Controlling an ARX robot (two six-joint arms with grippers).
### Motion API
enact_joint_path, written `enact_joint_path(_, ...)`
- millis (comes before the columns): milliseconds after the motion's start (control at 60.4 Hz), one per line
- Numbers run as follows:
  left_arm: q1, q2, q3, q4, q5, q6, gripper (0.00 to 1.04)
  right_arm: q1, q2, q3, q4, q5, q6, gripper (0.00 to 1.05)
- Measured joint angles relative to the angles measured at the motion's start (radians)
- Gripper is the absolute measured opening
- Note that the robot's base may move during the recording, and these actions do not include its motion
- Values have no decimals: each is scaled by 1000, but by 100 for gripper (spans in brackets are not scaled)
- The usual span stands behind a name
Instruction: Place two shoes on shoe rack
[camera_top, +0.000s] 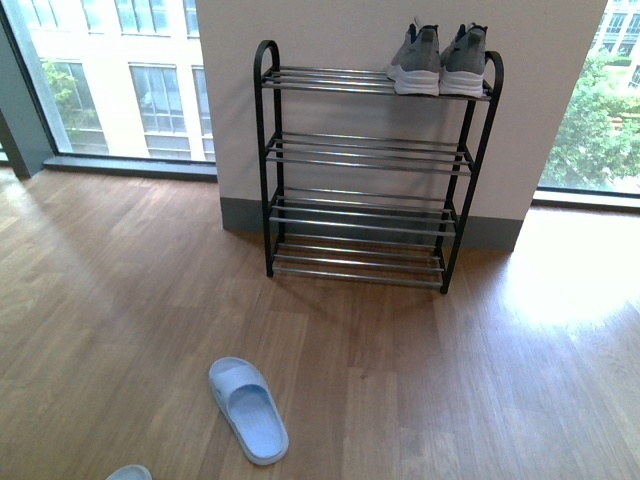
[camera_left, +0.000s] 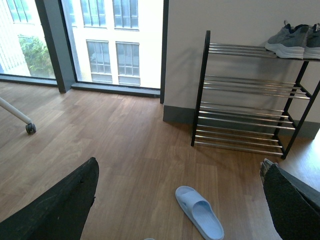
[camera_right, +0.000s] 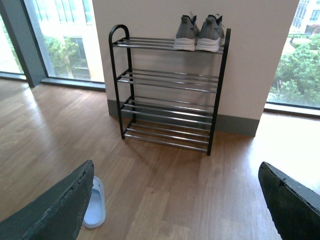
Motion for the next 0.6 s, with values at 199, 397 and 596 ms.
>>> enact_joint_path(199,0,0,0,0,2,0,95,0,0,0,0,4,0,95)
enact_joint_path(397,0,0,0,0,1,0,95,0,0,0,0,3,0,95)
enact_joint_path(596,0,0,0,0,-3,0,95,0,0,0,0,-3,0,95)
